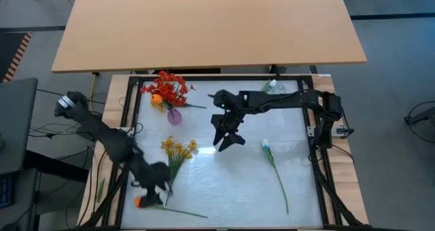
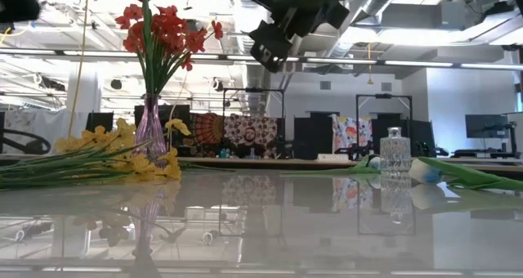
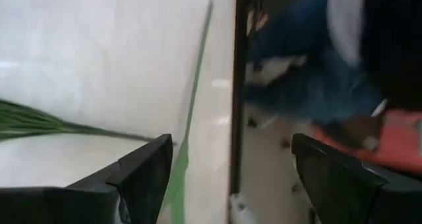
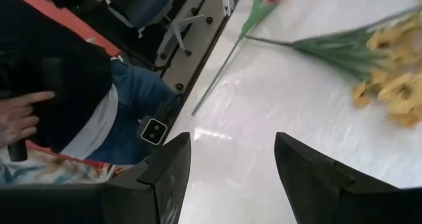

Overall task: Sort flowers into vase by color
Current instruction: Put the orange tulip into the purple vase

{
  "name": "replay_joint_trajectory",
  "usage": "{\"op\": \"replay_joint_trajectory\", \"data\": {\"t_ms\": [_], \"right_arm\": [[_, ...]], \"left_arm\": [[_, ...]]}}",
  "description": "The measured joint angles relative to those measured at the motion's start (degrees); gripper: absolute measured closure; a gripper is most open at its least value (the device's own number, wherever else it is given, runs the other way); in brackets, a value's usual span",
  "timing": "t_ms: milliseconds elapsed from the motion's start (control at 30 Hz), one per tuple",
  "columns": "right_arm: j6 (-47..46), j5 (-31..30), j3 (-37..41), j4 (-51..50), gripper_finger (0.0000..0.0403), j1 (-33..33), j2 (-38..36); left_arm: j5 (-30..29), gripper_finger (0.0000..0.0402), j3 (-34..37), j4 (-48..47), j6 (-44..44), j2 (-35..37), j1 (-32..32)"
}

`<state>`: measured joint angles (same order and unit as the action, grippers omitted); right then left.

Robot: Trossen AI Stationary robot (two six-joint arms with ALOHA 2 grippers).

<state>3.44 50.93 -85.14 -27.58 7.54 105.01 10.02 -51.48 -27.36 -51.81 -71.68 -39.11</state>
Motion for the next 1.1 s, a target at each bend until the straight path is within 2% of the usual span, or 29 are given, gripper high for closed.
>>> {"op": "replay_joint_trajectory", "data": {"t_ms": [100,233,367,500,600,700,800,900,1033,1100], "right_arm": [[-3.7,-3.3,0.0,0.0,0.0159,-2.3,0.0],[-8.4,-10.1,0.0,0.0,0.0159,-6.1,0.0],[-11.6,-12.1,0.0,0.2,0.0159,-9.3,0.0],[-16.7,-12.8,0.0,0.2,0.0159,-11.9,0.0],[-17.4,-16.4,0.0,0.1,0.0159,-14.0,0.0],[-17.4,-20.3,0.0,0.1,0.0159,-15.8,0.0],[-17.5,-23.6,0.0,0.2,0.0159,-16.9,0.0],[-17.6,-27.2,0.0,0.2,0.0159,-17.8,0.0],[-18.6,-28.4,0.0,0.7,0.0159,-18.1,0.0],[-20.4,-28.1,-0.2,1.1,0.0159,-17.9,0.0]], "left_arm": [[-1.6,0.0104,0.0,1.6,3.5,-6.2,-4.0],[-8.0,0.0104,0.0,2.4,7.6,-13.0,-8.4],[-13.7,0.0104,0.0,2.6,6.5,-18.4,-11.7],[-13.8,0.0104,0.0,4.4,5.6,-22.9,-14.9],[-14.7,0.0104,-0.3,4.8,4.7,-25.5,-17.3],[-18.2,0.0116,-1.5,3.1,3.2,-27.6,-19.3],[-23.7,0.0160,-3.0,-1.7,1.6,-28.8,-21.2],[-26.4,0.0235,-3.9,-5.2,0.6,-28.9,-22.0],[-24.0,0.0358,-5.8,-8.7,2.4,-28.9,-22.1],[-21.4,0.0386,-7.3,-9.9,5.0,-27.9,-22.0]]}}
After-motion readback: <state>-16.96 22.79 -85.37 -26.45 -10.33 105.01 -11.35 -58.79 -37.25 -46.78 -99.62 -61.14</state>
